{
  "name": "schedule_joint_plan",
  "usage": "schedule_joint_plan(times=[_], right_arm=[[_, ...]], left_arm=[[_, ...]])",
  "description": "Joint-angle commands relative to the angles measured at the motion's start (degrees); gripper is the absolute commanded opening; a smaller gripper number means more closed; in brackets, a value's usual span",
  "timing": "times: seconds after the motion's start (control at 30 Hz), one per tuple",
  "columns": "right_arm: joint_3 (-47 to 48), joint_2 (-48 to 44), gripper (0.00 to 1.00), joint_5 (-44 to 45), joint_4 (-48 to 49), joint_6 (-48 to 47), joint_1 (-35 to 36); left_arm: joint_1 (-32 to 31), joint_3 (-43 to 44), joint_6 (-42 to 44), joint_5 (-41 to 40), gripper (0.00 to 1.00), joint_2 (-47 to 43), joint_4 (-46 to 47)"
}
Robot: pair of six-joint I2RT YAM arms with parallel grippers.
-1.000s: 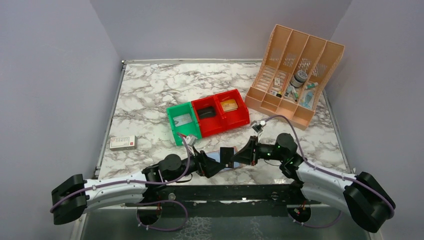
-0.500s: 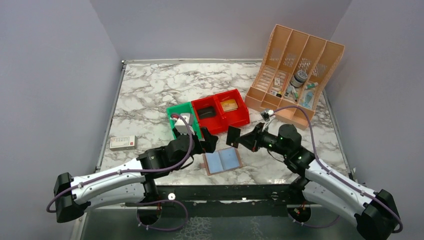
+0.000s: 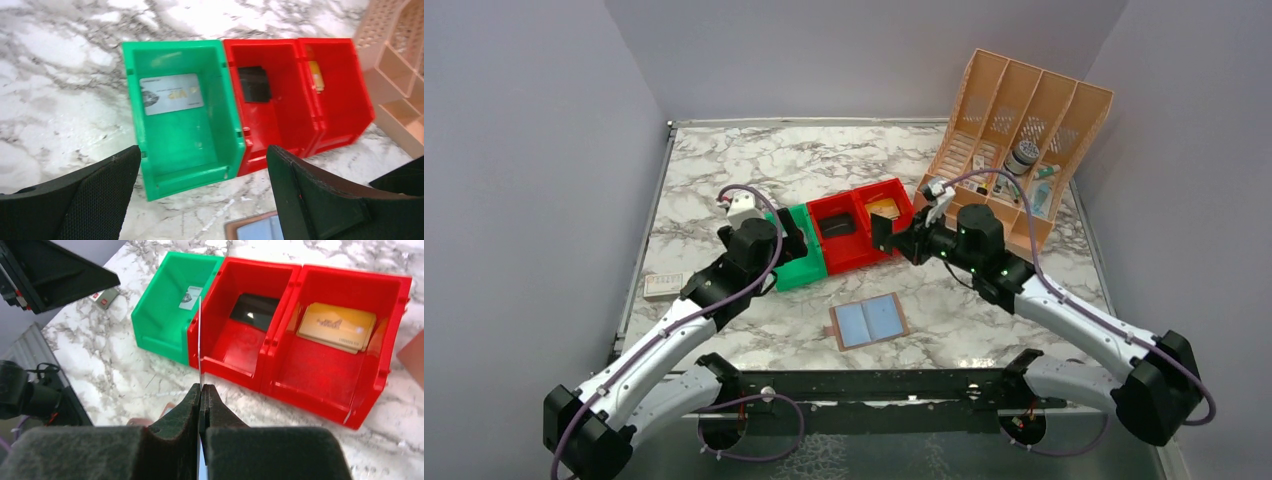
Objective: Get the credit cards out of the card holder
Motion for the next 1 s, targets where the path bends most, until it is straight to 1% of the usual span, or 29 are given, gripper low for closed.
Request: schedule_joint_plan(times=[0.0,0.03,0.1,0.17,0.3,0.43,0.53,0.6,0.67,0.77,0.83,0.97], right_arm=[[6.8,7.7,0.01,-0.6,0.9,-9.6,-0.1],[8.4,9.9,0.01,0.4,0.7,-11.5,0.2],[11.9,13.6,0.01,5.0,0.7,-14.3,1.7],[13.2,16.3,0.01,6.7,3.0,-18.2,3.0],[13.7,21.2,0.01,10.6,8.8,-29.3,6.1],[13.2,25.5,0.01,11.5,14.1,-37.8,7.3],[11.1,27.6,0.01,7.7,19.9,-40.2,7.5],[11.0,29.4,0.01,6.2,21.8,-42.0,7.9],[12.0,31.8,0.01,7.4,22.4,-42.9,8.1],[15.2,35.8,0.01,11.2,19.8,-45.6,8.2],[16.1,38.0,0.01,12.9,20.7,-47.6,8.3],[17.1,40.2,0.01,12.1,21.8,-50.7,8.3]], left_arm=[[6.0,-4.1,-0.9,9.5,0.99,-2.4,-3.3],[6.4,-5.4,-1.6,9.7,0.99,-3.7,-3.4],[6.5,-8.0,-2.6,10.6,0.99,-6.3,-2.9],[6.5,-10.1,-2.6,12.2,0.99,-8.6,-2.0],[6.5,-11.7,-0.9,14.9,0.99,-11.4,-1.1],[6.5,-12.2,0.2,15.5,0.99,-11.9,-1.0],[6.5,-13.1,1.0,15.3,0.99,-11.7,-0.1],[6.5,-13.4,1.2,15.3,0.99,-11.1,-0.2],[6.5,-13.5,1.6,15.6,0.99,-10.8,-0.6],[6.5,-13.5,1.6,16.2,0.99,-10.8,-0.8],[6.5,-13.5,1.6,16.5,0.99,-11.2,-0.7],[6.5,-13.9,1.6,16.3,0.99,-11.8,-0.5]])
